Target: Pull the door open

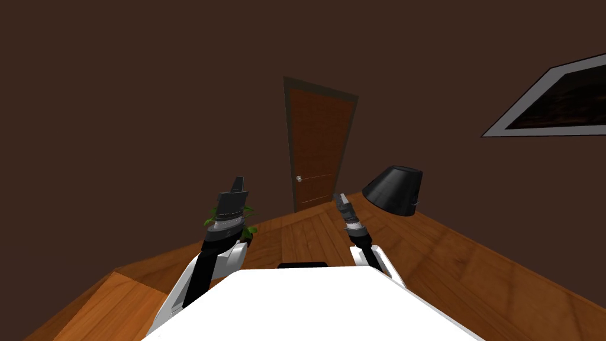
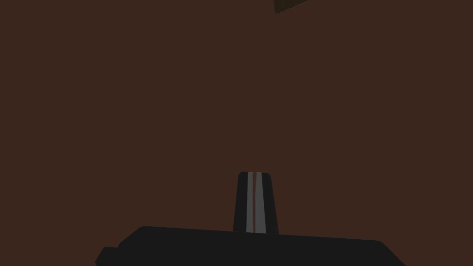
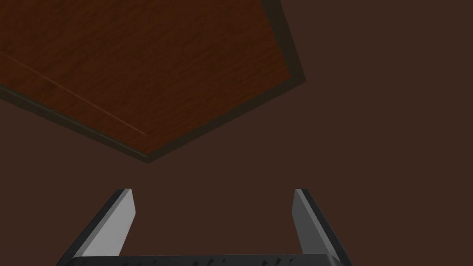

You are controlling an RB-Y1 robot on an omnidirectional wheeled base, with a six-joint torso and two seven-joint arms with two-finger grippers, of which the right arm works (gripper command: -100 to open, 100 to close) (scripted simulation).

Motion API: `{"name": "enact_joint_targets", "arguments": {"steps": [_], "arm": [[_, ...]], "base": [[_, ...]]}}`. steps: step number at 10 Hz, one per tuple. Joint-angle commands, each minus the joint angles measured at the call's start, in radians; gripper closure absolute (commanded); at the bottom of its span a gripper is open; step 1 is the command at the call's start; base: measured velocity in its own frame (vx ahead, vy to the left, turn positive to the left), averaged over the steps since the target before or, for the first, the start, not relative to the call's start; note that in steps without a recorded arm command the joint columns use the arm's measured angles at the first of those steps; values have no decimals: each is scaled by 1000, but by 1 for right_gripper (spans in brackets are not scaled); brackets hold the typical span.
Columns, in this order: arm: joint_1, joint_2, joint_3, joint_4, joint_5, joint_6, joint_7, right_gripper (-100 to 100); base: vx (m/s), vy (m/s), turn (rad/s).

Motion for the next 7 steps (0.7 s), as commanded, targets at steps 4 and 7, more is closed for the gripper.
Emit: {"name": "enact_joint_targets", "arguments": {"steps": [4, 7], "arm": [[-23, -5, -7, 89, 42, -27, 54, -100], [-37, -7, -12, 147, 70, -44, 88, -100]], "base": [[100, 78, -33], [82, 69, -34]]}}
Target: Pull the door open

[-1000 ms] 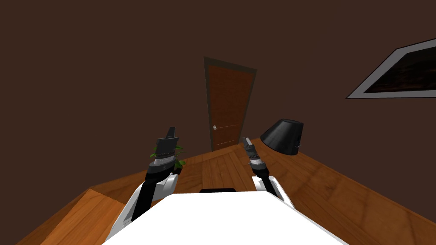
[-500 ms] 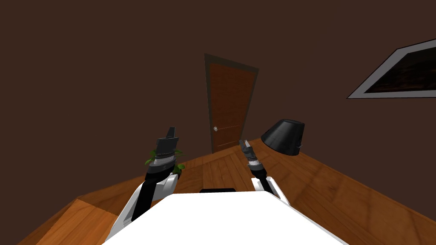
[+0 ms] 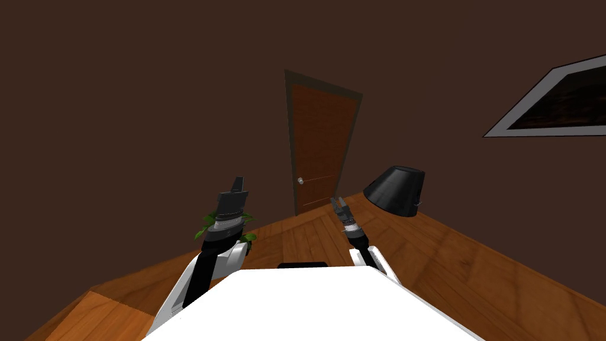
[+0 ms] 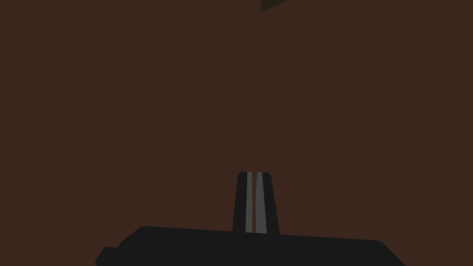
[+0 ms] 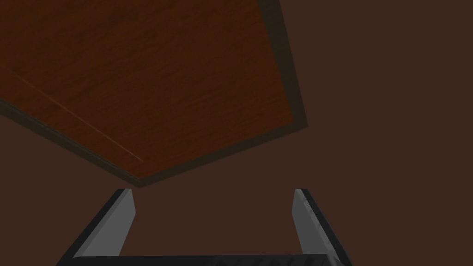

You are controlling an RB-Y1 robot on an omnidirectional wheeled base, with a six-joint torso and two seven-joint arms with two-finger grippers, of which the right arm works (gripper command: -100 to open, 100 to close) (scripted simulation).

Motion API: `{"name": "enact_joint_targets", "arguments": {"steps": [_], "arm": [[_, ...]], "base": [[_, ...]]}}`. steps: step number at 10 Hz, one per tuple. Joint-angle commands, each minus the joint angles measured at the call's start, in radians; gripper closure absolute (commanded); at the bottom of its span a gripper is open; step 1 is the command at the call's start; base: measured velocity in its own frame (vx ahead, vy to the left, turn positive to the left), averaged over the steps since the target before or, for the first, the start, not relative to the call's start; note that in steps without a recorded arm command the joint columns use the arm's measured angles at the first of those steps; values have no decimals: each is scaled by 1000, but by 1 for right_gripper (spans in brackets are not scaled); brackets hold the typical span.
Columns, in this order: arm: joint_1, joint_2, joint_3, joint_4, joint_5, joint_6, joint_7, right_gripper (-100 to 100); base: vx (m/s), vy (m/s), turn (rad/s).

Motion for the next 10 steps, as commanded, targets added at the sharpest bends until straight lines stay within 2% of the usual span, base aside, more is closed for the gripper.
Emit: {"name": "enact_joint_targets", "arguments": {"steps": [1, 4, 5, 10], "arm": [[-8, 1, -2, 36, 16, -13, 23, -100], [-28, -1, -7, 113, 53, -35, 69, -100], [-38, -1, -10, 152, 72, -46, 92, -100], [-62, -2, -17, 246, 117, -74, 148, -100]], "base": [[95, 62, -39], [128, 97, -50], [142, 118, -61], [99, 78, -36]]}}
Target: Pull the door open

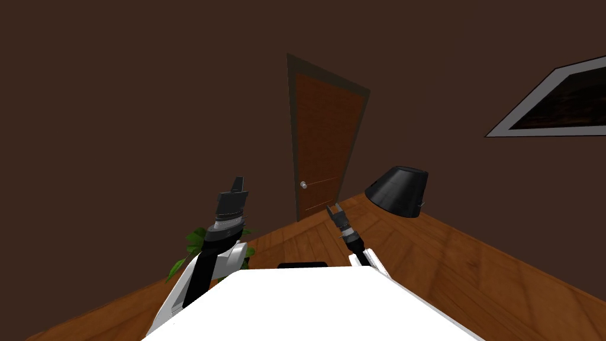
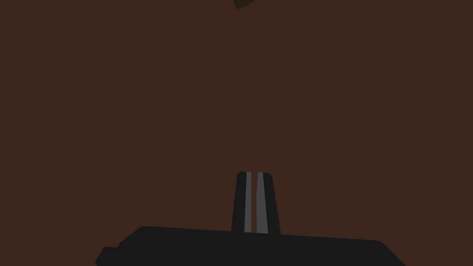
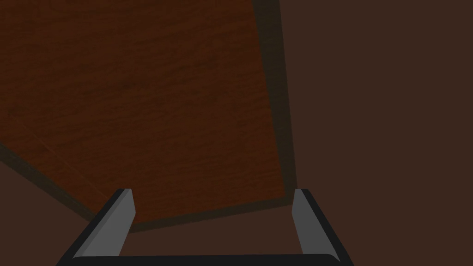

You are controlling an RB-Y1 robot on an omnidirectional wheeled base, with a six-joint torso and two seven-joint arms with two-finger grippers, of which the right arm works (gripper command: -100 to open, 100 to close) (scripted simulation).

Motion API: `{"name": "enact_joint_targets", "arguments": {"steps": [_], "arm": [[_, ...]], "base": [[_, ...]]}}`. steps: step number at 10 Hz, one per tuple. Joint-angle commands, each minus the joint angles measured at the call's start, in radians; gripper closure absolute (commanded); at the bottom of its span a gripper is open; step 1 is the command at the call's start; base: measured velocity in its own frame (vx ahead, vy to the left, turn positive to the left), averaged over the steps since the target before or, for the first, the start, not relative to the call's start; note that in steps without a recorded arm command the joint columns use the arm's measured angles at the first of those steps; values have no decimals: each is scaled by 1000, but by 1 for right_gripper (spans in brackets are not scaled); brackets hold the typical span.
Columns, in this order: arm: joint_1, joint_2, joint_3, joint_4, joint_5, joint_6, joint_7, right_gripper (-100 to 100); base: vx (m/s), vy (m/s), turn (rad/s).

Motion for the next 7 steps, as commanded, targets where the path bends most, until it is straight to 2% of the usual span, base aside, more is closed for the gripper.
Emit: {"name": "enact_joint_targets", "arguments": {"steps": [1, 7], "arm": [[-10, 3, -3, 39, 15, -14, 24, -100], [-43, 4, -12, 165, 75, -51, 99, -100]], "base": [[87, 54, -43], [106, 76, -42]]}}
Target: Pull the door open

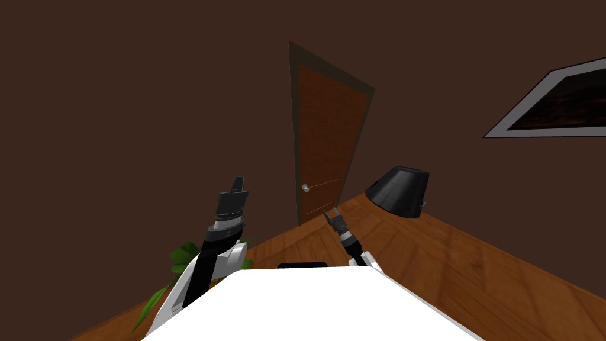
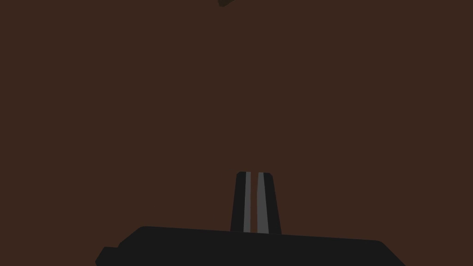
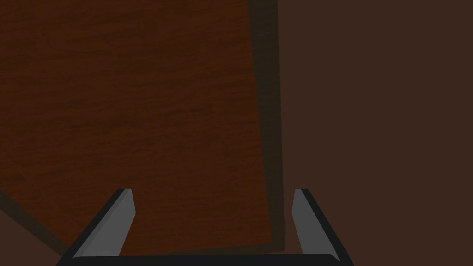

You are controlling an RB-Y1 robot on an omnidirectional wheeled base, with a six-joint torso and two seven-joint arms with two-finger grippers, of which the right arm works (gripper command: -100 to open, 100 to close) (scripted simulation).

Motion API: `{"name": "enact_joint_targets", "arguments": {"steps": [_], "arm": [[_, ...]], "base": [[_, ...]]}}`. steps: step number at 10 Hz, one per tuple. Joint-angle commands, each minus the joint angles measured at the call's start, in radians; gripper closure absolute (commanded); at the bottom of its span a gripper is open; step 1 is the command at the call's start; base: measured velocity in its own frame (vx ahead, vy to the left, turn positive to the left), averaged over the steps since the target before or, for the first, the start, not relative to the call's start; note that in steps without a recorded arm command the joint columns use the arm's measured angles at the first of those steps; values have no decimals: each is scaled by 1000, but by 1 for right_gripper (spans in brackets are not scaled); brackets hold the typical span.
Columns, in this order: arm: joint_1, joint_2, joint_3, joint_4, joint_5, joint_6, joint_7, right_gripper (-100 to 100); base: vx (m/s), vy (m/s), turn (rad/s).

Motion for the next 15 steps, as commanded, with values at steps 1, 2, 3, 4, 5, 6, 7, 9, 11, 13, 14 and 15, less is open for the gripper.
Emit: {"name": "enact_joint_targets", "arguments": {"steps": [1, 2, 3, 4, 5, 6, 7, 9, 11, 13, 14, 15], "arm": [[-15, -1, -5, 42, 12, -13, 20, -100], [-20, -1, -7, 60, 21, -18, 31, -100], [-28, 0, -9, 92, 36, -28, 50, -100], [-36, 1, -11, 124, 52, -37, 69, -100], [-40, 1, -13, 139, 59, -42, 78, -100], [-48, 2, -15, 170, 74, -50, 97, -100], [-55, 4, -17, 197, 87, -58, 113, -100], [-69, 6, -21, 252, 114, -74, 145, -100], [-75, 7, -23, 274, 124, -80, 158, -100], [-86, 10, -26, 317, 145, -93, 184, -100], [-90, 11, -27, 334, 153, -98, 194, -100], [-96, 13, -29, 356, 164, -104, 208, -100]], "base": [[90, 62, -28], [85, 74, -29], [134, 71, -70], [161, 83, -57], [140, 62, -45], [156, 73, -57], [188, 105, -63], [173, 79, -59], [121, 59, -30], [133, 41, -52], [159, 24, -49], [192, 8, -50]]}}
